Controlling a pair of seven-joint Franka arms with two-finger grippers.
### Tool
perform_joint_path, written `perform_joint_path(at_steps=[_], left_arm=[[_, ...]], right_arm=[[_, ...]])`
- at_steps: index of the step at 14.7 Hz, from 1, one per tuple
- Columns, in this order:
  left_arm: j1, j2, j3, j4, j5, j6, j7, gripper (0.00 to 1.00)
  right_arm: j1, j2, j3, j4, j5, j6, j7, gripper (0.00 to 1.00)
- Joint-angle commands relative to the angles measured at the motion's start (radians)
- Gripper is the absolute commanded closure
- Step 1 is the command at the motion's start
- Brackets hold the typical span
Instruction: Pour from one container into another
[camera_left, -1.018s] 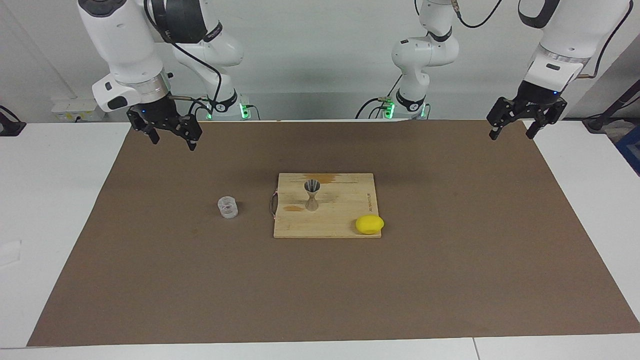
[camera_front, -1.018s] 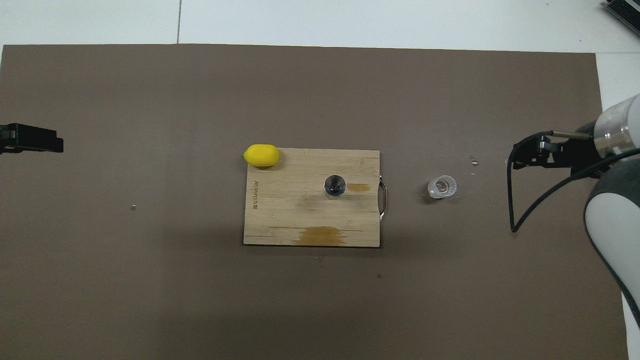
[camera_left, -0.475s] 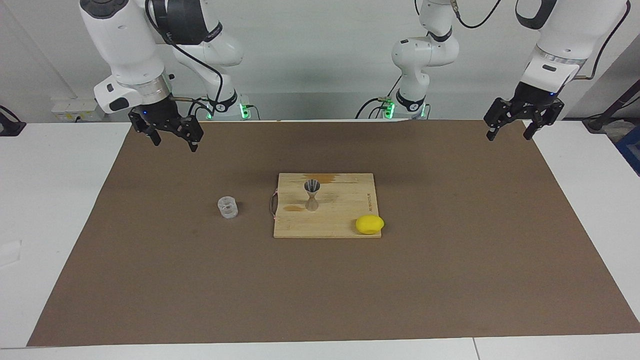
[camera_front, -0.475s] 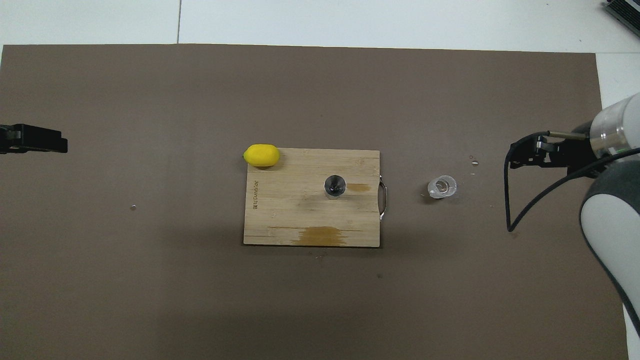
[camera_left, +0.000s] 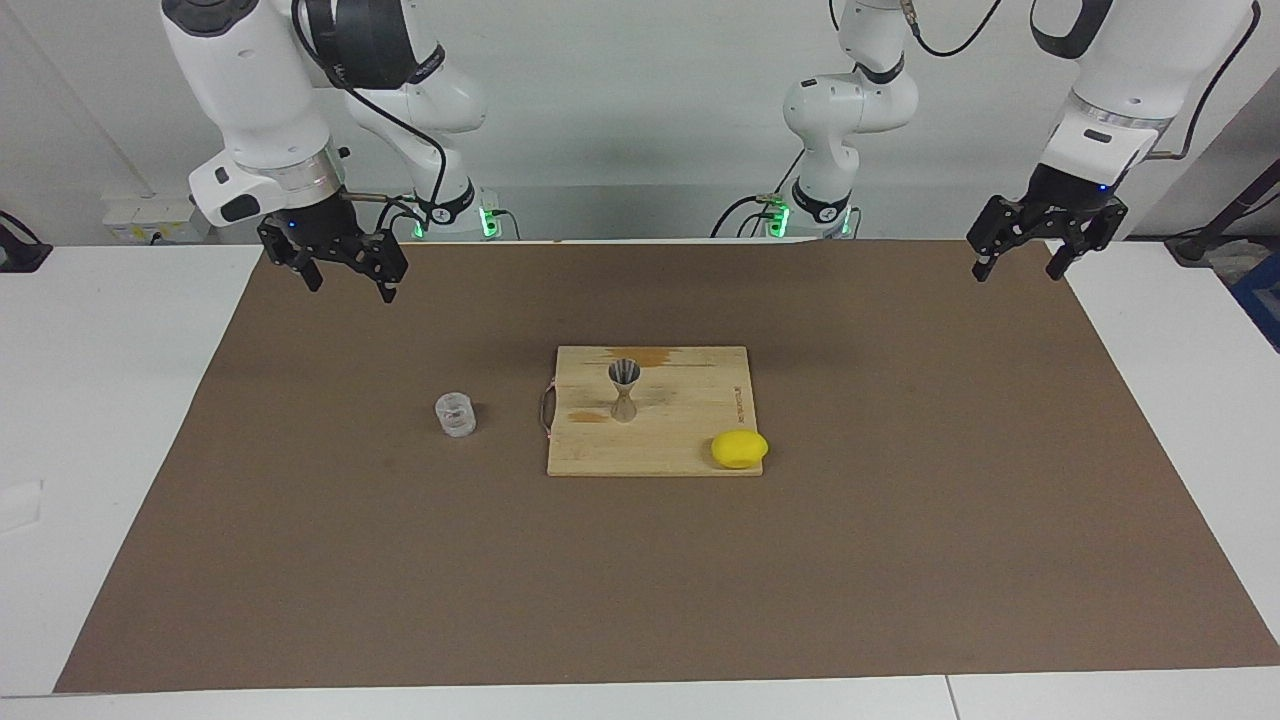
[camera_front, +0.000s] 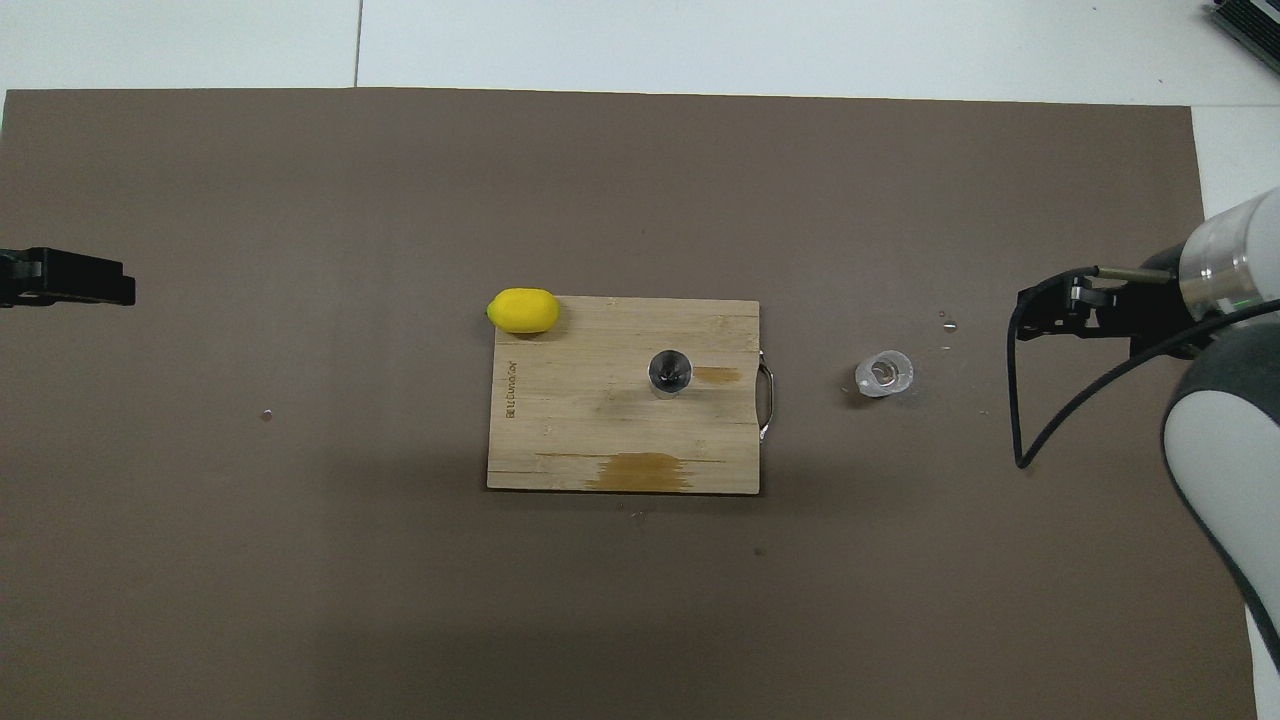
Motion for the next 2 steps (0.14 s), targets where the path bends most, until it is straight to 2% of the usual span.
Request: perform_joint_path(at_steps=[1,2], left_arm=[[-0.017,-0.002,0.009,-0.009,0.015,0.018,-0.001,0.0],[-0.017,-0.002,0.011,-0.009,0.015,0.018,-0.001,0.0]], right_arm=[[-0.009,-0.035,-0.001,-0.044,0.023,0.026,-0.042,0.0],[-0.006,-0.037,-0.001,-0.05,0.018,0.044,-0.06,0.0]])
